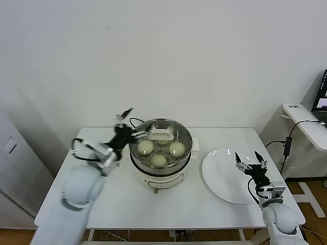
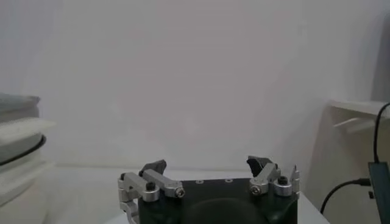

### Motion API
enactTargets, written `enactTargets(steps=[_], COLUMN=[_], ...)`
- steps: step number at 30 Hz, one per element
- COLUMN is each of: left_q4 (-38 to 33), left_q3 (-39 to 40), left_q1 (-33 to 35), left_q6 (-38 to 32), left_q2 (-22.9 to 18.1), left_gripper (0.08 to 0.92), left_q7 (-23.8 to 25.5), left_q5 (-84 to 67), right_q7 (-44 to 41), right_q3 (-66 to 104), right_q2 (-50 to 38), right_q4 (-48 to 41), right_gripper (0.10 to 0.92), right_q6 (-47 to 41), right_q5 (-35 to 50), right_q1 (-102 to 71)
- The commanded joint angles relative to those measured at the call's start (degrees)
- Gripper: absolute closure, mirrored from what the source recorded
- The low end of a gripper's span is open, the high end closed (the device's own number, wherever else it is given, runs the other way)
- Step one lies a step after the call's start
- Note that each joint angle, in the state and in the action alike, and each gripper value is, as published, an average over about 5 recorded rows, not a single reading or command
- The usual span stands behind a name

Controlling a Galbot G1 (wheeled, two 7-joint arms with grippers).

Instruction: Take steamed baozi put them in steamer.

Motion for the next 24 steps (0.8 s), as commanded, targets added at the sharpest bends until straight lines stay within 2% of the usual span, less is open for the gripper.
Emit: enactTargets(steps=[1,6,12,24], left_q4=[5.2,10.6,17.5,18.0], left_q3=[-16.7,-15.9,-12.5,-10.7], left_q1=[13.6,16.0,14.8,14.8], left_q6=[-2.7,-3.4,-4.9,-3.9], left_q2=[4.7,5.3,4.6,2.0], left_gripper=[0.177,0.177,0.177,0.177], left_q7=[-8.2,-9.3,-9.6,-11.3], left_q5=[-20.8,-19.0,-15.4,-13.6], right_q7=[0.4,1.5,2.0,2.0], right_q3=[0.0,-0.8,-1.1,-0.6], right_q2=[-0.5,-0.7,-0.4,0.6], right_q4=[2.2,3.4,4.1,4.5], right_gripper=[0.203,0.203,0.203,0.203], right_q6=[-2.4,-4.0,-4.2,-4.3], right_q5=[-1.0,0.4,0.4,0.5], right_q1=[-0.5,-0.8,-1.6,-3.3])
